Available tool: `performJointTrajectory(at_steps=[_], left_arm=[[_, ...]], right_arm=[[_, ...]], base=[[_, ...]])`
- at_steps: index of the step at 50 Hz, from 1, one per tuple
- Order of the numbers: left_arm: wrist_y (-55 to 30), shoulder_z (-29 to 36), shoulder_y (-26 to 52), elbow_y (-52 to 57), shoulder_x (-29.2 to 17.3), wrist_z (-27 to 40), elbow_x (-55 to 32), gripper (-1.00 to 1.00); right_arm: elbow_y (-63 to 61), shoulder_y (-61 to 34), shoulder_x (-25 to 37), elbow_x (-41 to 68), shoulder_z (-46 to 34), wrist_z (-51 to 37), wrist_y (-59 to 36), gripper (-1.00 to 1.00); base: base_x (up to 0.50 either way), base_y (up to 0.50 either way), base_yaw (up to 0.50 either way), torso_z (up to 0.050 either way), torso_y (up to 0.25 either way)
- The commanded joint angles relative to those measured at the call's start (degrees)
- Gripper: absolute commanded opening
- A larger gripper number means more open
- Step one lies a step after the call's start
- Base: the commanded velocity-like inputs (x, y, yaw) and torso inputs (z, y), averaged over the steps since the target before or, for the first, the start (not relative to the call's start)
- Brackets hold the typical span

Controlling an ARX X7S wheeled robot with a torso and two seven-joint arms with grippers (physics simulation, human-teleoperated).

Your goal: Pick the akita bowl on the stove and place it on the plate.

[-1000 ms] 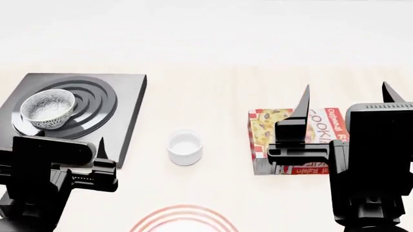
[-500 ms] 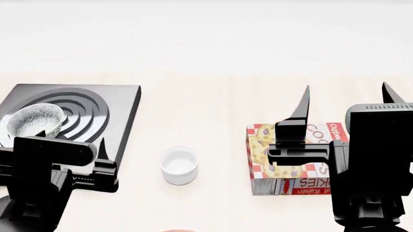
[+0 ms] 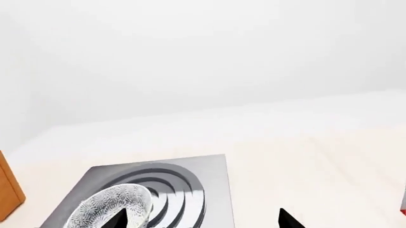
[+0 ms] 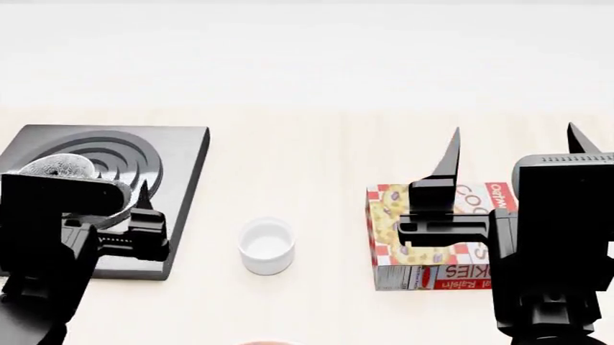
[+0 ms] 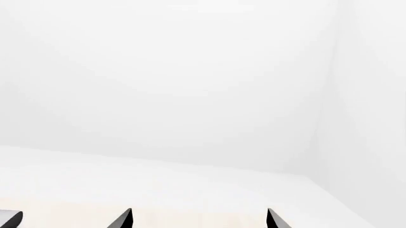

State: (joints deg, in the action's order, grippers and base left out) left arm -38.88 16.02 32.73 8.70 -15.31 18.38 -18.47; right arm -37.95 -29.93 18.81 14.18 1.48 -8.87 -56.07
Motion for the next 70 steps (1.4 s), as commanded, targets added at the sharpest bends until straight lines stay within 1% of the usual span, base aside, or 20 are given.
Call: performJointTrajectory(at_steps=[1, 8, 9, 18, 21, 27, 32, 34, 37, 39, 44, 49, 50, 51, 59, 60, 61, 63, 64, 70], left_arm=[[-5.6, -1.3, 6.1, -0.7, -0.2, 0.9, -1.2, 1.00], [-5.5, -1.2, 6.1, -0.7, -0.2, 1.0, -1.4, 1.00], [-9.6, -0.3, 12.9, -5.5, -0.6, 0.8, -0.5, 1.00], [-13.0, -3.9, 21.1, -13.9, 1.2, 0.9, -2.4, 1.00], [-13.1, -3.7, 21.9, -14.8, 1.1, 0.8, -2.3, 1.00], [-13.2, -9.2, 27.2, -20.5, 2.8, -0.1, -5.7, 1.00], [-9.9, -5.8, 29.4, -23.2, 2.1, -1.7, -3.2, 1.00], [-10.4, -8.4, 30.5, -24.2, 2.9, -1.6, -5.1, 1.00], [-10.1, -7.3, 31.8, -25.3, 2.8, -2.1, -4.5, 1.00], [-9.3, -5.1, 32.9, -27.0, 2.5, -2.8, -3.0, 1.00], [-8.3, -3.9, 34.6, -30.4, 2.5, -3.7, -2.1, 1.00], [-5.9, -1.6, 35.3, -33.4, 2.1, -7.1, -1.6, 1.00], [-2.0, 0.9, 34.7, -33.8, 1.7, -7.8, 0.8, 1.00], [-3.0, 1.6, 35.1, -34.7, 1.8, -7.1, 1.5, 1.00], [-1.3, 0.5, 36.6, -39.8, 2.3, -8.2, 0.6, 1.00], [0.3, 1.8, 36.2, -39.5, 1.8, -9.9, 1.2, 1.00], [0.6, 1.1, 36.1, -39.4, 1.6, -8.7, 1.4, 1.00], [-1.2, 1.4, 36.9, -40.0, 1.4, -11.1, 0.2, 1.00], [0.1, 3.4, 36.6, -39.4, 0.7, -11.6, 1.8, 1.00], [0.4, 4.0, 37.9, -43.6, 0.3, -11.1, 3.0, 1.00]], right_arm=[[0.1, 0.0, 0.1, 0.2, -0.1, -0.2, 0.0, 1.00], [0.1, 0.0, 0.2, 0.3, -0.1, -0.3, 0.1, 1.00], [0.2, 0.1, 0.2, 0.3, -0.1, -0.3, 0.3, 1.00], [0.0, -0.1, 0.3, 0.5, -0.2, -0.5, 0.0, 1.00], [0.0, -0.1, 0.3, 0.6, -0.2, -0.5, 0.0, 1.00], [0.1, 0.1, 0.4, 0.6, -0.2, -0.6, 0.3, 1.00], [0.1, 0.2, 0.4, 0.7, -0.1, -0.7, 0.4, 1.00], [0.1, 0.1, 0.4, 0.8, -0.1, -0.7, 0.3, 1.00], [0.2, 0.0, 0.5, 0.9, -0.2, -0.8, 0.3, 1.00], [0.1, 0.1, 0.5, 0.9, -0.2, -0.8, 0.3, 1.00], [0.0, 0.0, 0.6, 1.0, -0.1, -0.9, 0.2, 1.00], [0.0, 0.0, 0.6, 1.1, -0.2, -1.0, 0.1, 1.00], [-0.3, -0.1, 0.6, 1.2, -0.1, -1.0, -0.3, 1.00], [-0.1, 0.0, 0.6, 1.2, -0.2, -1.0, -0.1, 1.00], [-0.2, -0.1, 0.7, 1.4, -0.2, -1.2, -0.2, 1.00], [-0.2, -0.1, 0.7, 1.4, -0.2, -1.2, -0.2, 1.00], [0.1, -0.1, 0.7, 1.3, -0.2, -1.2, 0.2, 1.00], [0.3, -0.1, 0.8, 1.3, -0.3, -1.1, 0.4, 1.00], [0.3, -0.1, 0.8, 1.4, -0.3, -1.1, 0.4, 1.00], [-0.3, -0.2, 0.9, 1.6, -0.2, -1.3, -0.2, 1.00]], base=[[0.00, 0.00, 0.00, 0.000, 0.000], [0.00, 0.00, 0.00, 0.000, 0.000], [0.00, 0.00, 0.00, 0.000, 0.000], [0.00, 0.00, 0.00, 0.000, 0.000], [0.00, 0.00, 0.00, 0.000, 0.000], [0.00, 0.00, 0.00, 0.000, 0.000], [0.00, 0.00, 0.00, 0.000, 0.000], [0.00, 0.00, 0.00, 0.000, 0.000], [0.00, 0.00, 0.00, 0.000, 0.000], [0.00, 0.00, 0.00, 0.000, 0.000], [0.00, 0.00, 0.00, 0.000, 0.000], [0.00, 0.00, 0.00, 0.000, 0.000], [0.00, 0.00, 0.00, 0.000, 0.000], [0.00, 0.00, 0.00, 0.000, 0.000], [0.00, 0.00, 0.00, 0.000, 0.000], [0.00, 0.00, 0.00, 0.000, 0.000], [0.00, 0.00, 0.00, 0.000, 0.000], [0.00, 0.00, 0.00, 0.000, 0.000], [0.00, 0.00, 0.00, 0.000, 0.000], [0.00, 0.00, 0.00, 0.000, 0.000]])
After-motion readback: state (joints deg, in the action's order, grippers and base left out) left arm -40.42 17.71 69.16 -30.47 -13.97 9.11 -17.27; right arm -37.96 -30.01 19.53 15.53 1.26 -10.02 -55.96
